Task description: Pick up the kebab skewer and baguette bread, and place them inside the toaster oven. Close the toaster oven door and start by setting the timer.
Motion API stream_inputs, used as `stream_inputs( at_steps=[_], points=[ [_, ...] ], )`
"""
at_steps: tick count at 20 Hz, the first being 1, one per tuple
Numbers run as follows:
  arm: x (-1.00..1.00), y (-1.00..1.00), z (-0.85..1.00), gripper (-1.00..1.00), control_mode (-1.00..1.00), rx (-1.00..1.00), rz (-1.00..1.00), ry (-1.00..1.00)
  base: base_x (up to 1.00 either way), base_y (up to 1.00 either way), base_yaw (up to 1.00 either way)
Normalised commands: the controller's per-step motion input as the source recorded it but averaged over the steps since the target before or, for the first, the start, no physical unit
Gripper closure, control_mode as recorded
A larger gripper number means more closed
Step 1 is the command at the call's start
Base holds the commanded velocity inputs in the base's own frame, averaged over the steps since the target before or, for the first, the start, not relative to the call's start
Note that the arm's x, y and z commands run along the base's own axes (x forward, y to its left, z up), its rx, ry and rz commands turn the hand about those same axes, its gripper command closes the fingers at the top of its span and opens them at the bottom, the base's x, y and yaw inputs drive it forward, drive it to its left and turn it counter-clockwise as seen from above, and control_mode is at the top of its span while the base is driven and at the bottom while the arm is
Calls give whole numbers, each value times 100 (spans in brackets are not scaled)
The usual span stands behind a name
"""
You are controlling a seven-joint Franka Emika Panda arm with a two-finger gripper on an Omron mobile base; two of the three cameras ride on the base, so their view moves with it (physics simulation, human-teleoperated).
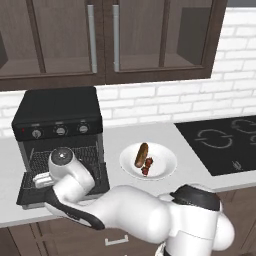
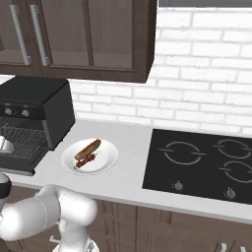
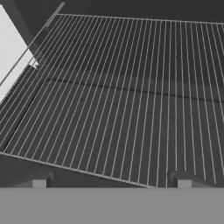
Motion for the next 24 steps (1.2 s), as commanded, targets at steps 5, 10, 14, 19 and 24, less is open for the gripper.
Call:
stream_inputs(
  at_steps=[5, 10, 14, 19, 24],
  points=[
    [-8, -43, 82, -100, -100, 5, 0, 3, 0, 0, 0],
    [-45, -96, 42, -100, -100, 11, -4, 7, 0, 0, 0],
    [-47, -100, 17, -100, -100, 10, -8, 5, 0, 0, 0],
    [-4, -100, 4, -100, -100, 10, -12, 10, 0, 0, 0],
    [8, -100, 0, -100, -100, 12, -14, 13, 0, 0, 0]
  ],
)
